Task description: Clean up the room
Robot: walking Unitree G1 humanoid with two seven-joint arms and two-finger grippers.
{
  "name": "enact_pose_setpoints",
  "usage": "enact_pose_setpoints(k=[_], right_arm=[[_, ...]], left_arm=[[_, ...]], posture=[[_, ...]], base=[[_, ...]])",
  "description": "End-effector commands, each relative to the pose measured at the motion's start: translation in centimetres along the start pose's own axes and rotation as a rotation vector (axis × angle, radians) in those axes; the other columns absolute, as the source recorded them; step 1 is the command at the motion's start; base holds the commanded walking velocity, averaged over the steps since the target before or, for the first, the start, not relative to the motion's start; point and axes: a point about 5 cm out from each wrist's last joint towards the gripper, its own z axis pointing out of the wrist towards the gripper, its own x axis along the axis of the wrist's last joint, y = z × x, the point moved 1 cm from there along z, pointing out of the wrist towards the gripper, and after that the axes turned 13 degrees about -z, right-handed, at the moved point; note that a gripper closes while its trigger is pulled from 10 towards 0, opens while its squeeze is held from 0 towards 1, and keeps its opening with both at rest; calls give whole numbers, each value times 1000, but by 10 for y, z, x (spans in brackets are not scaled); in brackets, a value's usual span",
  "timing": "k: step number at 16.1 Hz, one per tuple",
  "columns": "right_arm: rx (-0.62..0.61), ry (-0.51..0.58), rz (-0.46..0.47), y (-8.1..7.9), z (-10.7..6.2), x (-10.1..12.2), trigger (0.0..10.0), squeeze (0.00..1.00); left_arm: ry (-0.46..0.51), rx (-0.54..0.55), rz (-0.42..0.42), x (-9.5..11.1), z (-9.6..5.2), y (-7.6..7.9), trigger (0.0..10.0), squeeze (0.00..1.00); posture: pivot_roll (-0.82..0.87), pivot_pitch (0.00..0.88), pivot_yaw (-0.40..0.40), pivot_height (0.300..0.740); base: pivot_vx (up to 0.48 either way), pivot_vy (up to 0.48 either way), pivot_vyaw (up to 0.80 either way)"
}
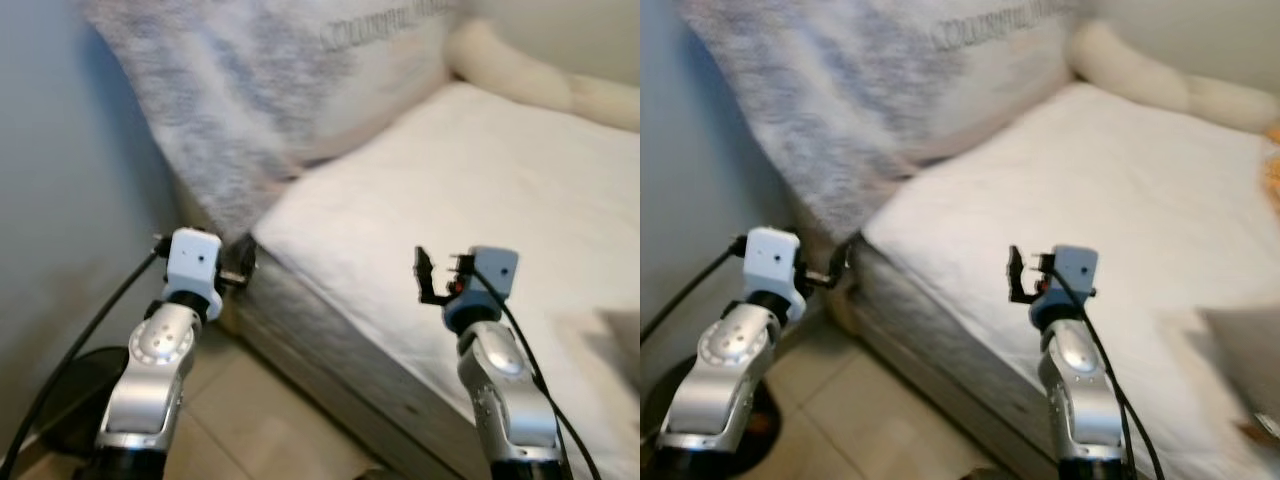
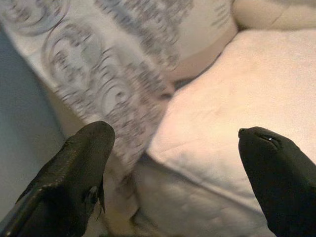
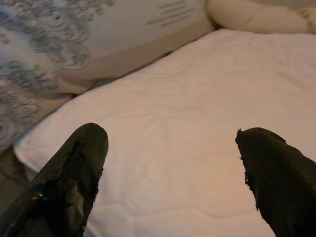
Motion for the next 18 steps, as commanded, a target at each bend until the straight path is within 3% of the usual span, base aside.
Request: enact_pose_setpoints(k=[1,3,8,18], right_arm=[[-16,22,-10,5,3,6,10000,0],[-18,31,-21,5,5,9,10000,0],[-3,73,-63,3,7,17,10000,0],[-4,87,-68,3,7,18,10000,0]], left_arm=[[9,-11,-5,2,2,4,10000,165],[66,-42,-87,12,3,9,10000,145],[37,-35,-51,8,5,7,10000,161],[37,-4,-56,8,6,2,10000,176]], posture=[[-22,0,9,740],[-23,0,9,740],[-25,0,9,740],[-28,0,8,740]], base=[[0,-281,-781],[0,0,-778],[0,0,-253],[323,0,-665]])
